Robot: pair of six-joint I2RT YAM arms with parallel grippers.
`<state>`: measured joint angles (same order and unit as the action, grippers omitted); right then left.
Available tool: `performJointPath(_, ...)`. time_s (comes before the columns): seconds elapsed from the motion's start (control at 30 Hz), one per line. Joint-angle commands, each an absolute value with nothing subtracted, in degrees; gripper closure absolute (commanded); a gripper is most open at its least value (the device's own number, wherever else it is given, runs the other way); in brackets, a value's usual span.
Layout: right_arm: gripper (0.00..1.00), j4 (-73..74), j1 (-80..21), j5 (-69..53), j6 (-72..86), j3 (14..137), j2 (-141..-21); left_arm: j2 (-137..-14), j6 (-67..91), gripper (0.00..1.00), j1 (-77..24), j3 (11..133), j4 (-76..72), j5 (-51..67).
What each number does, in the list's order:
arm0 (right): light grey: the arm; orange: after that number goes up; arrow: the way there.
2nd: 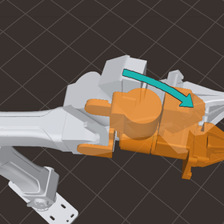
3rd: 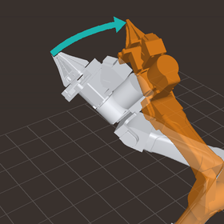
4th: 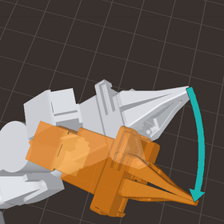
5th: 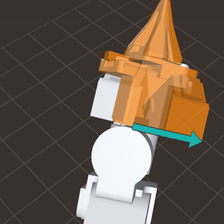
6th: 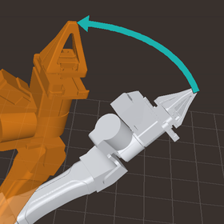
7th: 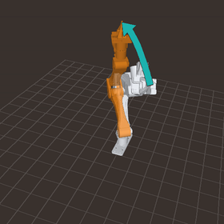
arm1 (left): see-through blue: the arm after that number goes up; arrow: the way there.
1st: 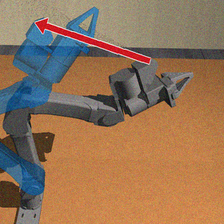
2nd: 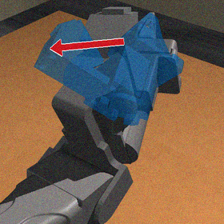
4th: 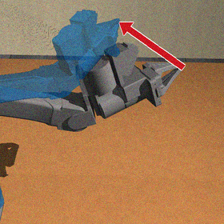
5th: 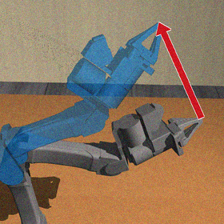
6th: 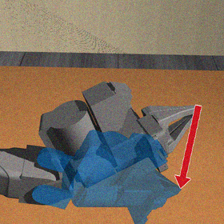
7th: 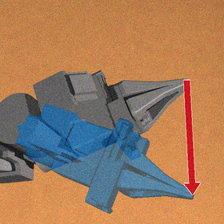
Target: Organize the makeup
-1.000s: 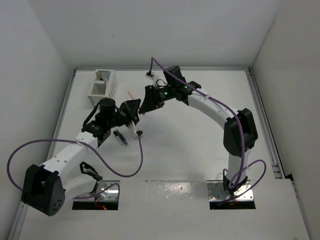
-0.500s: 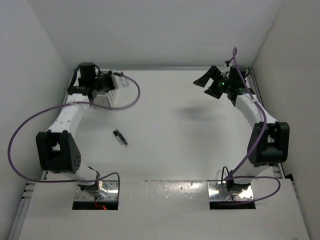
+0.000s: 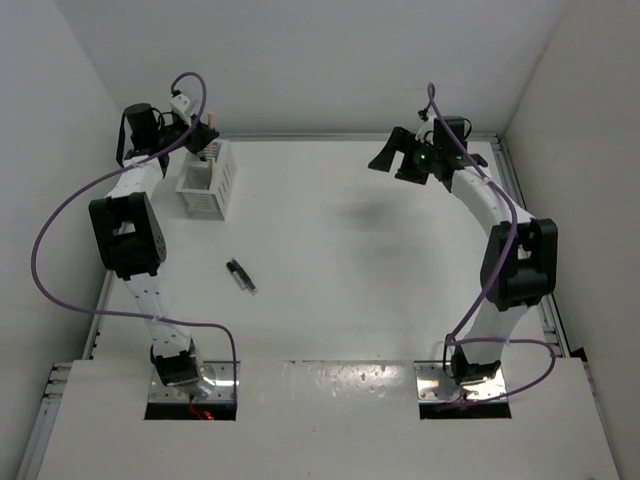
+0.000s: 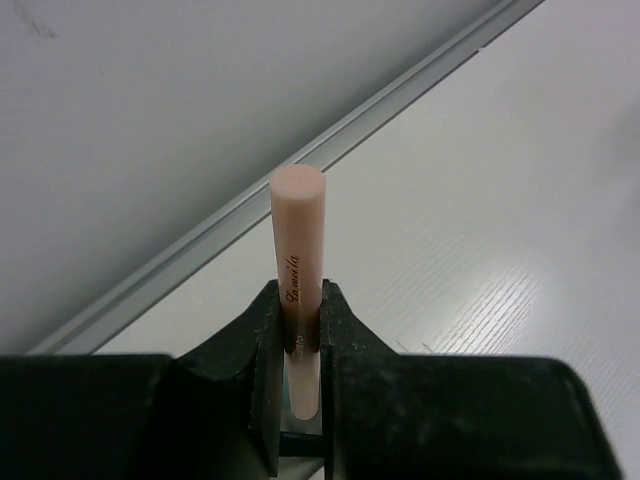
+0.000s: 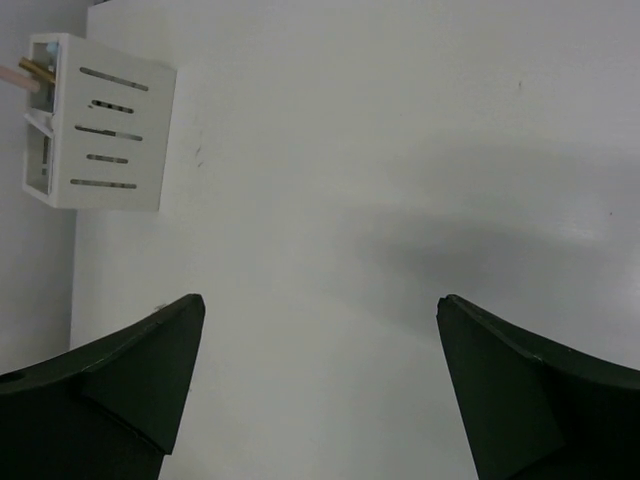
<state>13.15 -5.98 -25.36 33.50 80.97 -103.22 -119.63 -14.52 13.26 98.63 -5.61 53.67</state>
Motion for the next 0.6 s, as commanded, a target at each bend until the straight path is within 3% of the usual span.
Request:
performJointPath(0.0,0.0,14.5,-6.15,-24.26,30.85,86.21,-105.11,-120.23,-7.12,1.0,13.8,101.69,-14.5,56.95)
performJointPath(0.27,0.0,15.2,-7.03,-24.26,31.82,89.91,-108.54,-124.54,-10.35,0.98,15.12,101.7,-14.77,56.34)
performJointPath(0.3,0.0,15.12,-7.12,-24.08,31.56,90.09,-108.63,-124.54,-11.59,0.94,15.73,101.69,-13.9,56.34)
performJointPath(0.33,0.0,15.12,-7.29,-23.82,31.47,90.17,-108.63,-124.54,-14.56,0.76,15.73,101.08,-11.62,56.34)
performJointPath(0.37,0.0,15.2,-7.38,-23.64,31.29,90.18,-108.63,-123.84,-15.72,0.68,15.73,100.55,-10.73,56.34)
performJointPath(0.57,0.0,20.19,-8.96,-21.98,27.6,92.46,-108.55,-121.99,-17.4,0.44,16.26,101.24,-7.92,56.87)
